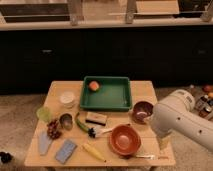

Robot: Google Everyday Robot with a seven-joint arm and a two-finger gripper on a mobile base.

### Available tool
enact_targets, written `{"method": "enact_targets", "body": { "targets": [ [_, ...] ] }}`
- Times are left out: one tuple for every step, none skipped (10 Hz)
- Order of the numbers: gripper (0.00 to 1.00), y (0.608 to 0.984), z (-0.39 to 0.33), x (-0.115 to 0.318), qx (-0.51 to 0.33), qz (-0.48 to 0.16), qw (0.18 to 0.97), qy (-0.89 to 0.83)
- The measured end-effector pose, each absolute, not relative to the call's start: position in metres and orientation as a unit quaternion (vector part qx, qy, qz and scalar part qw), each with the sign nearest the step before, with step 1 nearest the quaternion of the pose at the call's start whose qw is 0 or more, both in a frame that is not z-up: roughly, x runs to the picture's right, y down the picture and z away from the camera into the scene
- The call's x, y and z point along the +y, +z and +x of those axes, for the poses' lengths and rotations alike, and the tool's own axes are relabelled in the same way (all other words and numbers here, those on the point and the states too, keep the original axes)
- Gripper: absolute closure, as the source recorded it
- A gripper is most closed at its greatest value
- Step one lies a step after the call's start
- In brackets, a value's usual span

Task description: Stack bowls into tray

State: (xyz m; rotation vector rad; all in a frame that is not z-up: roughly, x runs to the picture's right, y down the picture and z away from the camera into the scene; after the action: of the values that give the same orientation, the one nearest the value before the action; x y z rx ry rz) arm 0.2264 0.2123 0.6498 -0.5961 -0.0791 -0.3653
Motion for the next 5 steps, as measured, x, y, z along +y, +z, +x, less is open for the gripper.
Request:
{"method": "enact_targets", "body": {
  "targets": [
    [0.2, 0.652, 0.22, 0.215, -0.046, -0.292, 0.936, -0.189],
    [0.2, 0.653, 0.217, 0.217, -0.05, -0.292, 0.935, -0.194],
    [0.2, 0.654, 0.216, 0.218, -0.053, -0.291, 0.935, -0.198],
    [0.2, 0.654, 0.22, 0.215, -0.053, -0.286, 0.935, -0.203],
    [0.2, 0.66, 0.225, 0.207, -0.057, -0.279, 0.934, -0.214]
  ]
}}
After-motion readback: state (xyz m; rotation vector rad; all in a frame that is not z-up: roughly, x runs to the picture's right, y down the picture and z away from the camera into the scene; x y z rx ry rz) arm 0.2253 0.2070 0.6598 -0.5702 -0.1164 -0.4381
